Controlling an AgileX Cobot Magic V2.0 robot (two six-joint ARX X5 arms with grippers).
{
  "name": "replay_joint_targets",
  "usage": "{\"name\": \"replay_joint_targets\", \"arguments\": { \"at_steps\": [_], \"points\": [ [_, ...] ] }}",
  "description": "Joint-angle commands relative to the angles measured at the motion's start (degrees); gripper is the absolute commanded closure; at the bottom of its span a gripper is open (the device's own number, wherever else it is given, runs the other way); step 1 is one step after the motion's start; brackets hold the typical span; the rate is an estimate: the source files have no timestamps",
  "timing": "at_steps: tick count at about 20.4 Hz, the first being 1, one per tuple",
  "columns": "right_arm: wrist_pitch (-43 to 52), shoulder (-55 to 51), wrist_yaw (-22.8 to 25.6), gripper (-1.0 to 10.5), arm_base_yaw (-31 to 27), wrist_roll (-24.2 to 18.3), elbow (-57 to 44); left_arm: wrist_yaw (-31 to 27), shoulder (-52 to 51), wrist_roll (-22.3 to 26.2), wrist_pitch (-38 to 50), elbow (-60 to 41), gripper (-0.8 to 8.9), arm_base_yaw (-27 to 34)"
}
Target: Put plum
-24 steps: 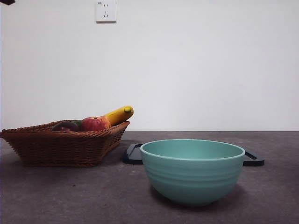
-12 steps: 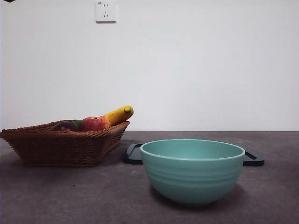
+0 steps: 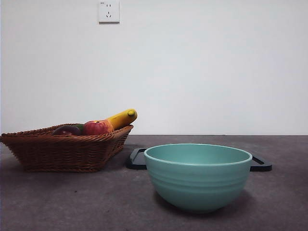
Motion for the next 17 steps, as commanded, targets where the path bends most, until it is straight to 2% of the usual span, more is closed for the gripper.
{"name": "replay_joint_targets", "arguments": {
  "at_steps": [1,4,7,10,17],
  "points": [
    [0.2,0.2,-0.1,9.4,0.5,-0.5,1.1,-3.9,-6.2,2.5,15.7,-2.6,8.06,3.5],
    [0.2,0.2,0.0,9.4,0.5,-0.5,1.1,-18.0,-14.4,2.4,31.5,-10.6,8.06,8.0],
    [0.2,0.2,-0.1,9.4,0.5,-0.5,1.1,-30.0,-21.1,2.4,36.1,-19.6,8.07,10.2],
    [0.2,0.2,-0.1,9.4,0.5,-0.5,1.1,-32.2,-24.7,2.4,36.3,-25.5,8.06,10.8],
    [0.2,0.2,-0.1,9.4,0.5,-0.5,1.1,-32.3,-31.1,1.2,41.8,-39.8,8.07,10.9]
  ]
}}
